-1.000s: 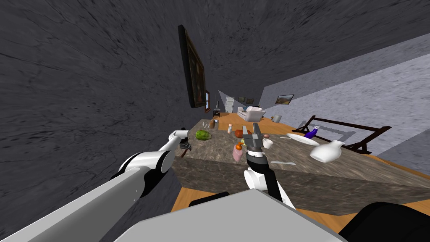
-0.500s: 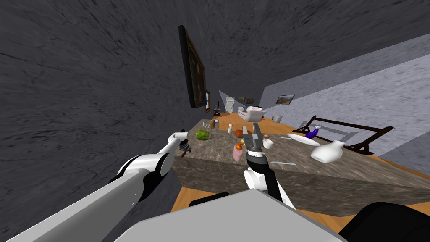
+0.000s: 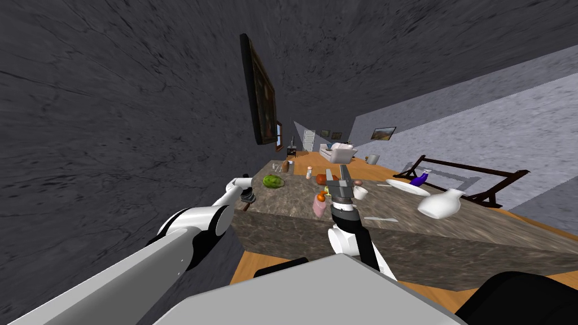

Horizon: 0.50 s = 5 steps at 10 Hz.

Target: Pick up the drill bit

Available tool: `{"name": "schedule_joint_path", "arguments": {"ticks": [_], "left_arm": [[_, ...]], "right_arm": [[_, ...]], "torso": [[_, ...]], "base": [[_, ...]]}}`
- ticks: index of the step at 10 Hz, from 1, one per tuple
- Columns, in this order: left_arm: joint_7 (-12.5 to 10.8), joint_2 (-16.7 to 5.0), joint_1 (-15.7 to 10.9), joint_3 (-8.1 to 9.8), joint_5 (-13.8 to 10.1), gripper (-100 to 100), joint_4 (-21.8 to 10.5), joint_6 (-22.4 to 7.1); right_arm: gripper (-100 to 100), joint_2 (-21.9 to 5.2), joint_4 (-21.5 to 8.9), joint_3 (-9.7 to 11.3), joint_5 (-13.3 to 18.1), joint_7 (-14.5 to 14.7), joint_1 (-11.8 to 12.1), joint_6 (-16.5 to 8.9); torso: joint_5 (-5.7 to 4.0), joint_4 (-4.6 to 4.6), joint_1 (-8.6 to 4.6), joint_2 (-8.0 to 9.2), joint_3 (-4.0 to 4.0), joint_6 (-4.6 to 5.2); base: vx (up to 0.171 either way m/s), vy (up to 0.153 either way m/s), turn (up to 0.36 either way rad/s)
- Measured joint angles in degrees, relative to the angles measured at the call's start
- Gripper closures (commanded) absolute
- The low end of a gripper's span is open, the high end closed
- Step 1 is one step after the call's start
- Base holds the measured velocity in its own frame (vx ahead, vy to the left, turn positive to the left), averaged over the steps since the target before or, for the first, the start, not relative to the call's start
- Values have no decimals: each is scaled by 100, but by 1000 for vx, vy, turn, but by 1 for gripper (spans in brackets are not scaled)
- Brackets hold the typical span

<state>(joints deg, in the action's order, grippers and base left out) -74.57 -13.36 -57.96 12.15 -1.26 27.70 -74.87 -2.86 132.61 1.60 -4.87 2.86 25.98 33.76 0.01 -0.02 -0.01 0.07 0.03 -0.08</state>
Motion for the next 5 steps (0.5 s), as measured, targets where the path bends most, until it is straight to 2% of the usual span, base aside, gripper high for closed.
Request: {"name": "schedule_joint_path", "arguments": {"ticks": [1, 2, 3, 4, 5], "left_arm": [[0, 0, 0, 0, 0, 0, 0, 0], [0, 0, 0, 0, 0, 100, 0, 0], [-27, -24, -155, 2, -4, 100, -169, 2], [-58, -25, -209, 0, -3, 100, -137, -65], [-65, -25, -216, 0, -3, 0, -124, -85]], "right_arm": [[0, 0, 0, 0, 0, 0, 0, 0], [0, 0, 0, 0, 0, 0, 0, 0], [0, 0, 0, 0, 0, 0, 0, 0], [0, 0, 0, 0, 0, 0, 0, 0], [0, 0, 0, 0, 0, 0, 0, 0]], "torso": [[0, 0, 0, 0, 0, 0], [0, 0, 0, 0, 0, 0], [-2, 4, -2, -1, 1, 3], [-1, 3, -2, -1, 1, 2], [0, 0, -1, 0, 0, 0]], "base": [[0, 0, 0], [0, 0, 0], [6, 7, -21], [0, 0, 0], [0, 0, 0]]}}
